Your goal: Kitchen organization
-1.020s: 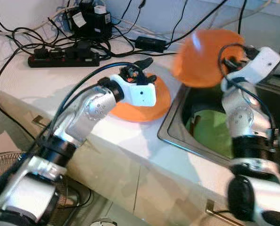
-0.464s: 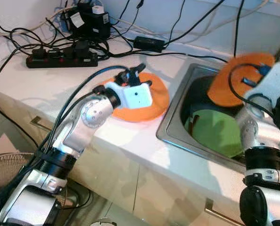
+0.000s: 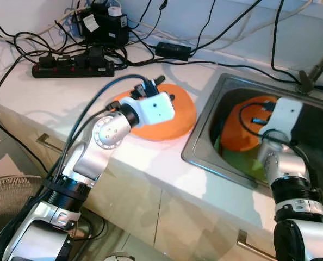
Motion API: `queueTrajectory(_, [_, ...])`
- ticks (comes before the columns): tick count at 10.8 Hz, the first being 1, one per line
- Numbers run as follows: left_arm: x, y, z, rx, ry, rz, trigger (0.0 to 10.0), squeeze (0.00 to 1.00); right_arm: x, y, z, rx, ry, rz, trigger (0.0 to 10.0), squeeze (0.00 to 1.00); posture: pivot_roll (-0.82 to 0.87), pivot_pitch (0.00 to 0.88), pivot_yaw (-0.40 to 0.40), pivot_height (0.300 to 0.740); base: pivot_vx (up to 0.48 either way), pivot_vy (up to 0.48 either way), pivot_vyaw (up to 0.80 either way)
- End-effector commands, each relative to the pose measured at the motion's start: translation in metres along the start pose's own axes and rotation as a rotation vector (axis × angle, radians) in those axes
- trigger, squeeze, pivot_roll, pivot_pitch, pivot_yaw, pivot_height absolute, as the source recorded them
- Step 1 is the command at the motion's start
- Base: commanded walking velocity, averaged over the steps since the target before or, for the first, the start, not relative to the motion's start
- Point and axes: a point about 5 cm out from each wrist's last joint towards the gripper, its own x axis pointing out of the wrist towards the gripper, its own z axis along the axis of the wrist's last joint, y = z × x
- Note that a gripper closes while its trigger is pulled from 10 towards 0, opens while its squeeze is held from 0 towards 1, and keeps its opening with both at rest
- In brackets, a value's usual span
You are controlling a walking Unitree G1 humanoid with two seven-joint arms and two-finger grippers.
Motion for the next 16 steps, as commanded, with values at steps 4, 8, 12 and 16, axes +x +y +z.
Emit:
queueTrajectory(4, [-0.004,0.000,0.002,-0.024,0.007,-0.002,10.0,0.00,0.004,0.001,0.001,0.001,0.001,0.019,10.0,1.00,0.16,0.000,-0.077,0.740,0.000,0.000,0.00])
queueTrajectory(8, [-0.004,-0.002,0.004,-0.021,0.011,-0.016,10.0,0.00,0.003,0.006,0.001,-0.011,-0.004,0.038,10.0,0.00,0.16,0.000,-0.077,0.740,0.000,0.000,0.00])
queueTrajectory(12, [-0.016,-0.006,0.002,-0.088,-0.020,-0.082,10.0,0.00,-0.012,0.052,0.033,0.196,-0.114,0.351,10.0,0.00,0.17,0.000,-0.072,0.740,0.000,0.000,0.00])
queueTrajectory(16, [-0.055,-0.014,0.005,-0.242,-0.045,-0.304,10.0,0.00,-0.027,0.086,0.030,0.223,-0.098,0.555,10.0,0.00,0.19,0.000,-0.080,0.740,0.000,0.000,0.00])
